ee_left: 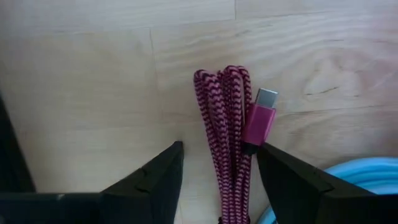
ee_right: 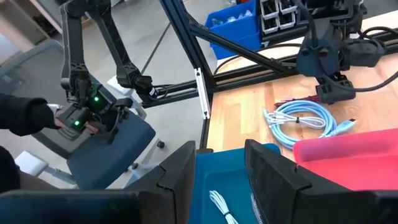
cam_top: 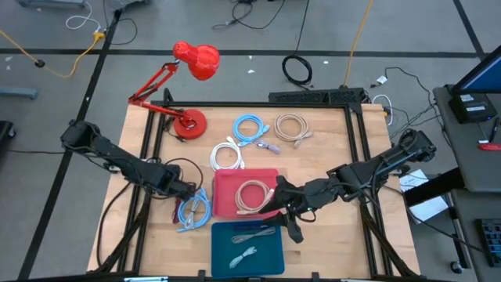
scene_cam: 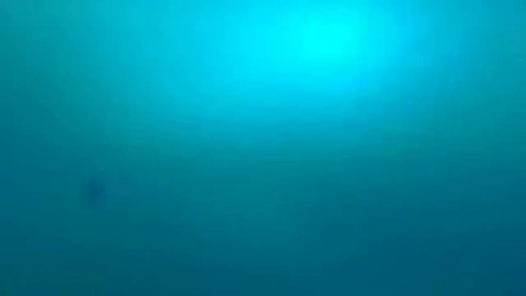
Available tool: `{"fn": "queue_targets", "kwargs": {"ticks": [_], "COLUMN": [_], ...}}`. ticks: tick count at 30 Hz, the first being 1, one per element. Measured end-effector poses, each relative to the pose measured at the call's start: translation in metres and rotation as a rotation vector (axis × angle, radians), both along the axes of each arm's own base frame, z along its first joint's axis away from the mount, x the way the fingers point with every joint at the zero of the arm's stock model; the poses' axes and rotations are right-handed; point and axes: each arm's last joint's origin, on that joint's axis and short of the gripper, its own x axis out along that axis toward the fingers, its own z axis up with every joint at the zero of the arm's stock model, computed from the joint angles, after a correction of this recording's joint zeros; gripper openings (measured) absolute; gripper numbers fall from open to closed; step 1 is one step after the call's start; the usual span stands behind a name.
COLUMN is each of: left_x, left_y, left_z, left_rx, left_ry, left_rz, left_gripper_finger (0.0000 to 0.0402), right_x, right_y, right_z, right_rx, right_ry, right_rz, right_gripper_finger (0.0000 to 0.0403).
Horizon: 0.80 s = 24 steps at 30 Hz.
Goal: Pick & Place USB Port
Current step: Put the pink and black charger cable into the blue bin
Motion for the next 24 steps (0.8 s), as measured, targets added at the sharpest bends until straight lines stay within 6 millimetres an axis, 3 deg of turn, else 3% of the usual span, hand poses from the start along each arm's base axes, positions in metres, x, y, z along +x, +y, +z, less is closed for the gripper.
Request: {"fn": "queue_targets", "kwargs": {"ticks": [2,6,7,12,17,24], "left_x": [-0.001,0.001,0.001,0.006,0.026,0.064], "left_y": [0.000,-0.002,-0.002,-0.004,-0.015,-0.051], "left_z": [0.001,0.005,0.005,0.022,0.072,0.149], "left_rx": [0.002,-0.009,-0.009,-0.013,0.051,0.186], "left_ry": [0.012,0.018,0.019,0.028,-0.116,-0.483], "left_rz": [0.004,-0.033,-0.038,-0.069,-0.182,-0.465], "left_gripper_finger": [0.0161,0.0035,0.0024,0.0022,0.0022,0.0021], "right_x": [0.000,0.000,0.000,0.000,0.000,-0.004], "right_y": [0.000,0.000,0.000,0.000,0.000,-0.002], "right_z": [0.000,0.001,0.001,0.001,0.001,0.003], "right_rx": [0.000,0.002,0.003,0.004,0.004,0.000], "right_ry": [0.000,-0.004,-0.005,-0.008,-0.007,-0.001], "right_rz": [0.000,0.000,0.000,0.000,0.002,0.004], "right_gripper_finger": [0.0130,0.0130,0.0130,0.0130,0.0130,0.0130]}}
